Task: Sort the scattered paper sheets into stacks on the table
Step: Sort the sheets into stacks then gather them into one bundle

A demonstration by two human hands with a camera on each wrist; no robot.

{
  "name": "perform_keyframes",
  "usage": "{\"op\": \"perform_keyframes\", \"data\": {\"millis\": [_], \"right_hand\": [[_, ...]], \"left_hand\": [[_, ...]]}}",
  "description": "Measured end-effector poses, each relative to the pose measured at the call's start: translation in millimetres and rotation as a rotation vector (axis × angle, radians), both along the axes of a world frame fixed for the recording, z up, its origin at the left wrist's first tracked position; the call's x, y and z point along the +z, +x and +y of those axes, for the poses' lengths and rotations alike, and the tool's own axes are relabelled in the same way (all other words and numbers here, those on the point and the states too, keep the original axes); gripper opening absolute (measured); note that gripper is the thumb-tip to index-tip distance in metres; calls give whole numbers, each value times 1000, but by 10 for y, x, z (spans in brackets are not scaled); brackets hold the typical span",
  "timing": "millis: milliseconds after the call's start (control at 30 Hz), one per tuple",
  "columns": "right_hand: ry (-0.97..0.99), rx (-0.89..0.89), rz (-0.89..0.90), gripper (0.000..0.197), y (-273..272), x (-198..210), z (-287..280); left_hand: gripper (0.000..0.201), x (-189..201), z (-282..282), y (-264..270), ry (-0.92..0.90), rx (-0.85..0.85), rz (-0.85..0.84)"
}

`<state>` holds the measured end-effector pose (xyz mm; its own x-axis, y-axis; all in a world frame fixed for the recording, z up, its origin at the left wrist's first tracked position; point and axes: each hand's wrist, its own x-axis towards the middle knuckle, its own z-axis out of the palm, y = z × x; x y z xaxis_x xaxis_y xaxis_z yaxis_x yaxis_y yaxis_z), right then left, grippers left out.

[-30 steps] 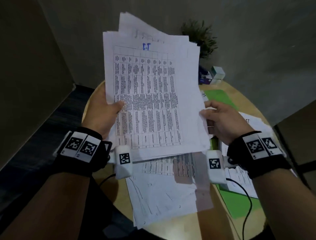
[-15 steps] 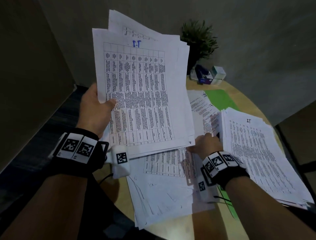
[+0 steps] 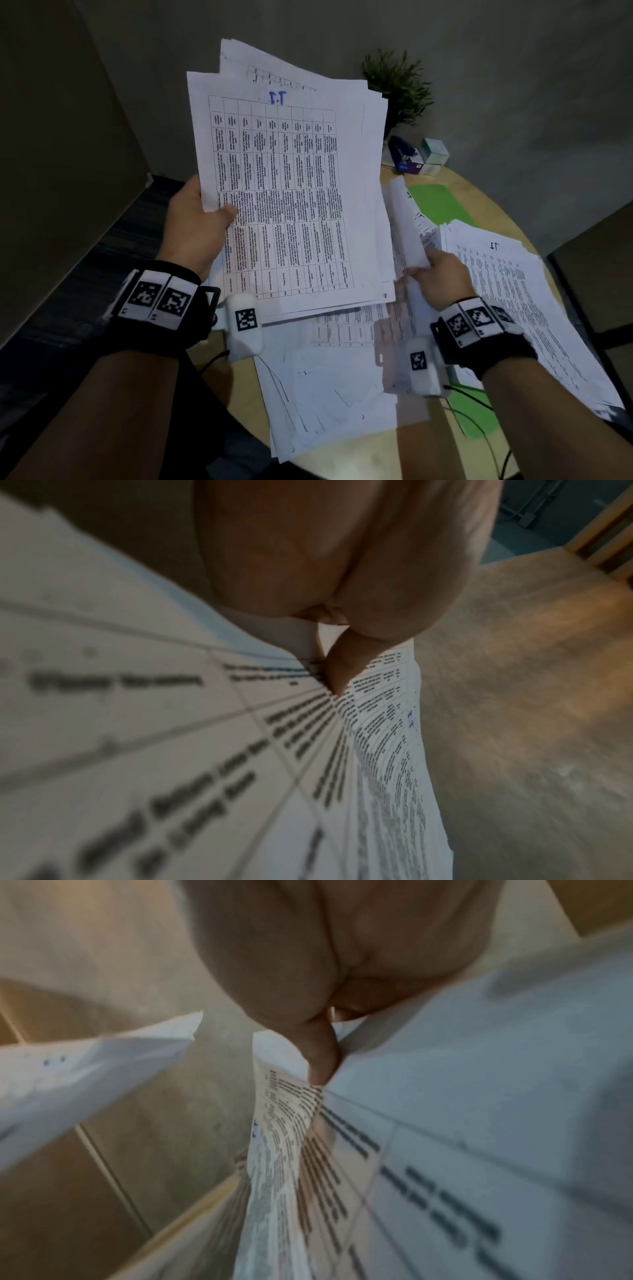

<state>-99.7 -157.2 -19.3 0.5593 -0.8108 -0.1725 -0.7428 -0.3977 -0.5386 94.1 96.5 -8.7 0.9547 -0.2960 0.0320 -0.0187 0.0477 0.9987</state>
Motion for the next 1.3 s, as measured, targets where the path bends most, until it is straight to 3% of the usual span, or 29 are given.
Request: {"op": "perform_keyframes", "data": {"millis": [100,200,267,400,567,633,700,767,833,933,1133,1300], "right_hand": [[-26,-34,-146,36,-6,225,-104],[6,-38,-413,22,-8,505,-140],[126,4,-583,18,16,677,-85],[479,90,-809,28,126,833,19],[582,166,-775,29,204,819,177],[591,157,-798,40,186,815,214],[470,178,-724,48,137,830,279],[324,221,-643,28,72,801,337],[250,224,-595,27,15,744,351],[234,170,-640,32,-41,757,368],[154,110,-904,32,-252,1007,384],[229,86,-894,30,-468,739,405]], "left_hand": [[43,-8,-9,25,-6,-21,35],[45,-19,-20,33,-50,-75,72],[48,-18,-30,24,-70,-129,91],[48,-11,-51,-2,-71,-243,144],[46,-32,-54,-36,-7,-308,134],[43,-16,-73,-74,-5,-264,126],[41,14,-95,-145,-12,-196,114],[41,56,-117,-269,-14,-146,86],[40,83,-149,-424,-7,-108,53],[37,164,-218,-644,-2,-36,-19],[36,402,-339,-940,-69,76,-160],[45,185,-330,-1202,-56,71,-90]]}}
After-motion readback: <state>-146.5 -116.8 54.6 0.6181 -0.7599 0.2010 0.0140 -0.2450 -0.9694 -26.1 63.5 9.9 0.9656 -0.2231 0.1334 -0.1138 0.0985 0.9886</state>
